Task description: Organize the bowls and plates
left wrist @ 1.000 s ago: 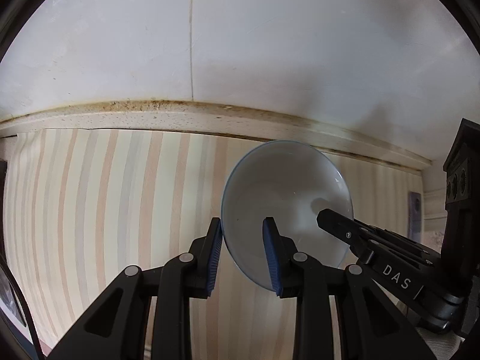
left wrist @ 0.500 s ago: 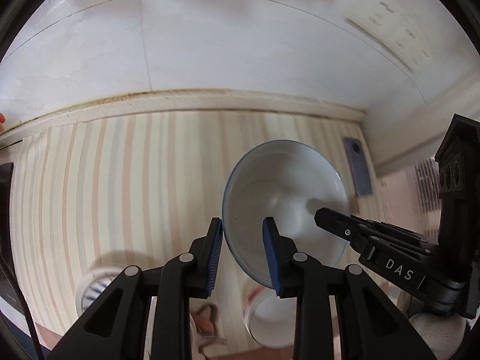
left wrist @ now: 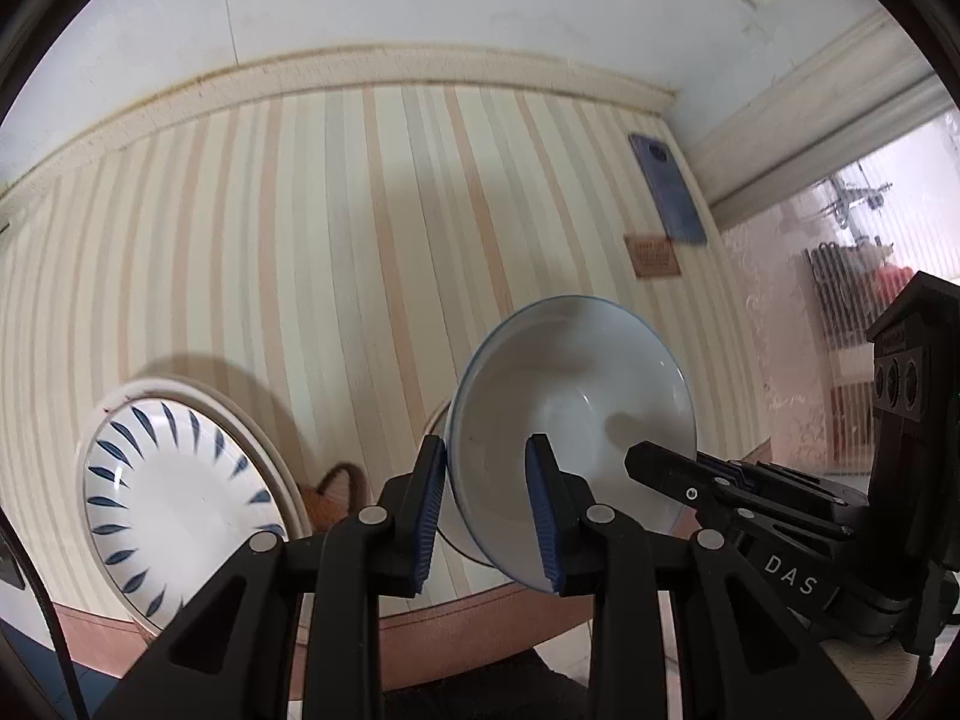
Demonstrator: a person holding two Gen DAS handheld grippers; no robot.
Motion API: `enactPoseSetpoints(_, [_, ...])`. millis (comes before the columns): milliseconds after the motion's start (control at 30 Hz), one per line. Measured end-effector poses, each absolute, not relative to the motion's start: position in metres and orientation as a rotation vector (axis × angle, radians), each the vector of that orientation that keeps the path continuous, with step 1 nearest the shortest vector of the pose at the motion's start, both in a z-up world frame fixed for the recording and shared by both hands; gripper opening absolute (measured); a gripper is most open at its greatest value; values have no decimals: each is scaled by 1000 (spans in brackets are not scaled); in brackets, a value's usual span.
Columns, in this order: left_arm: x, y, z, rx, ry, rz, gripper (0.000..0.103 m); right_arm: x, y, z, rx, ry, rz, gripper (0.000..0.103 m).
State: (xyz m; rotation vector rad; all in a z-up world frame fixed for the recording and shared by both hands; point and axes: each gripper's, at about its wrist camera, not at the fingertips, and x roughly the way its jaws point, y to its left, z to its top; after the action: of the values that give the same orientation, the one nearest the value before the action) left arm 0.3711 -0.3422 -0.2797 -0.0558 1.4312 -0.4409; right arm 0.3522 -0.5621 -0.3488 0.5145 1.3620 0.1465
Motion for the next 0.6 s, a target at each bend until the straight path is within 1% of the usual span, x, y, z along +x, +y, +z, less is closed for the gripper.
enactPoseSetpoints(333, [362, -350, -313, -24, 1496, -412, 25, 340, -564, -381, 525, 1407, 139, 16])
enactPoseSetpoints(600, [363, -351, -325, 5, 1505, -385, 25, 341, -562, -392, 500, 1430, 127, 17])
